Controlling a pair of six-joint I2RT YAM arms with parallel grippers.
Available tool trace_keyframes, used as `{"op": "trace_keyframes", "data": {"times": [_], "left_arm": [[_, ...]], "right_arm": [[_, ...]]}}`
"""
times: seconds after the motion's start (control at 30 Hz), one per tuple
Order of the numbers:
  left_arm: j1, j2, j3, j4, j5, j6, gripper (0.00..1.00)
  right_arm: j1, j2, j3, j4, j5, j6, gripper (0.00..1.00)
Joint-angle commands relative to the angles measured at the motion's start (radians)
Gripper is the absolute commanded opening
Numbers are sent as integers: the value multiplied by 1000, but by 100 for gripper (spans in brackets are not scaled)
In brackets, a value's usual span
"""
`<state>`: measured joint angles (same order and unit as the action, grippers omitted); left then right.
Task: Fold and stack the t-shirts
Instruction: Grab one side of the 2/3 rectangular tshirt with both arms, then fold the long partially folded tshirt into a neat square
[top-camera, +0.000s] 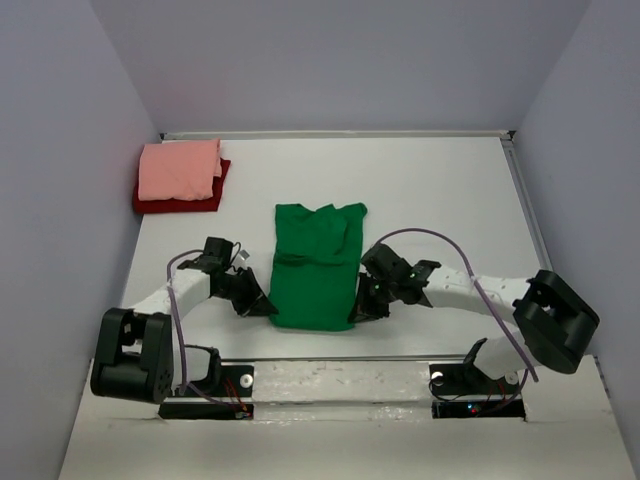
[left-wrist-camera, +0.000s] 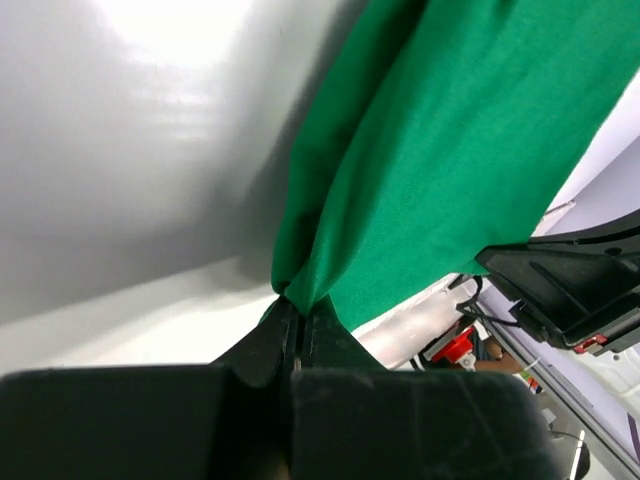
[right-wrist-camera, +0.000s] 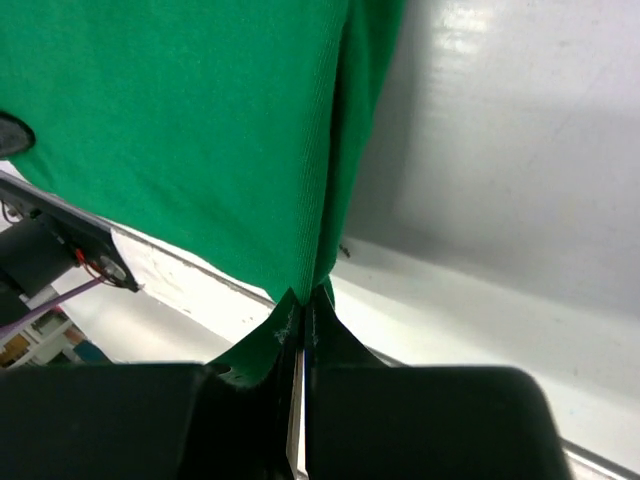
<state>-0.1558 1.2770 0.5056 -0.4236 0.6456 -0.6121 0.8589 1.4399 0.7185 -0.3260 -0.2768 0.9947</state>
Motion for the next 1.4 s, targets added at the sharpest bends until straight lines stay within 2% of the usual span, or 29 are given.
{"op": "trace_keyframes", "data": {"times": [0.0, 0.2, 0.4, 0.53, 0.63, 1.03, 1.2, 1.37], "left_arm": [[-2, -100, -30, -109, 19, -23, 0], [-11, -235, -58, -162, 46, -70, 0], [-56, -263, -64, -181, 49, -86, 0], [-68, -266, 8, -214, -1, -77, 0], [-68, -249, 95, -285, -98, -43, 0], [-80, -321, 117, -279, -141, -113, 0], [-100, -321, 204, -305, -199, -117, 0], [-109, -254, 333, -307, -236, -87, 0]], "right_arm": [[37, -78, 32, -100, 71, 41, 0], [87, -151, 29, -153, 93, 96, 0], [169, -222, 41, -229, 149, 171, 0], [190, -245, 65, -278, 172, 193, 0], [210, -251, 91, -317, 194, 203, 0], [221, -254, 104, -361, 212, 216, 0], [221, -245, 154, -395, 244, 197, 0], [221, -196, 255, -472, 310, 162, 0]]}}
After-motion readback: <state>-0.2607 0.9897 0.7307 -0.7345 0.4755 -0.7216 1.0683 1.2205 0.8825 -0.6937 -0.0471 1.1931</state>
